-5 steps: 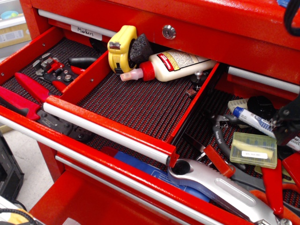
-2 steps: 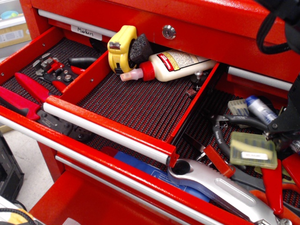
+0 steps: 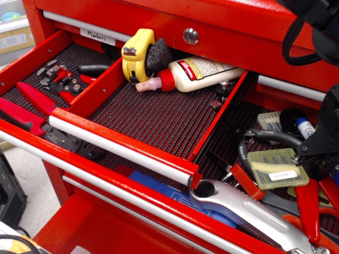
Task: Pick up blue pen and put into drawer
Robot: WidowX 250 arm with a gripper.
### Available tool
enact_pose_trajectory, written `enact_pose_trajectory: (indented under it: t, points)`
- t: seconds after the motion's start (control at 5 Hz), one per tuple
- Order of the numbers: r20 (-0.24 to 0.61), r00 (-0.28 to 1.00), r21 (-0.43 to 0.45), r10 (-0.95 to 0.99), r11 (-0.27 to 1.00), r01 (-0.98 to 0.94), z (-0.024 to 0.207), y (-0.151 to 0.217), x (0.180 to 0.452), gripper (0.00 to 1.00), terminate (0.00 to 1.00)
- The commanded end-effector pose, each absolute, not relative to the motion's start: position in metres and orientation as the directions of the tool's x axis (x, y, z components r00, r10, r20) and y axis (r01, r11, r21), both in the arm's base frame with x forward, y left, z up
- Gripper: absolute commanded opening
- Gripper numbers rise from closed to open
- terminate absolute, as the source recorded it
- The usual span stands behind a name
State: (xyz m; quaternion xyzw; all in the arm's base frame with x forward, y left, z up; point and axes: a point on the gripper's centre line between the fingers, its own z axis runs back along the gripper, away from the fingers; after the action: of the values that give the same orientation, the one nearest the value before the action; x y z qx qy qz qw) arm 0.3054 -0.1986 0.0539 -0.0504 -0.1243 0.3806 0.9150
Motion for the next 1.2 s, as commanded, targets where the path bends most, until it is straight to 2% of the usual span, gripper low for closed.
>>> enact_pose_trajectory:
  t: [0.0, 0.2, 0.4, 0.6, 0.8, 1.0]
  points:
    - [0.171, 0.736, -0.093, 0.655, 0.754, -0.65, 0.109, -0.183, 0.289, 0.0, 0.0]
    - [0.126, 0.785, -0.002, 0.606, 0.792, -0.611, 0.145, -0.167, 0.27, 0.0, 0.0]
    - [0.124, 0.824, 0.08, 0.552, 0.823, -0.563, 0.159, -0.142, 0.257, 0.0, 0.0]
    - [0.146, 0.849, 0.151, 0.508, 0.836, -0.527, 0.166, -0.094, 0.247, 0.0, 0.0]
    - [0.179, 0.822, 0.175, 0.541, 0.804, -0.568, 0.17, -0.055, 0.251, 0.0, 0.0]
    - [0.234, 0.816, 0.137, 0.529, 0.813, -0.566, 0.162, -0.028, 0.26, 1.0, 0.0]
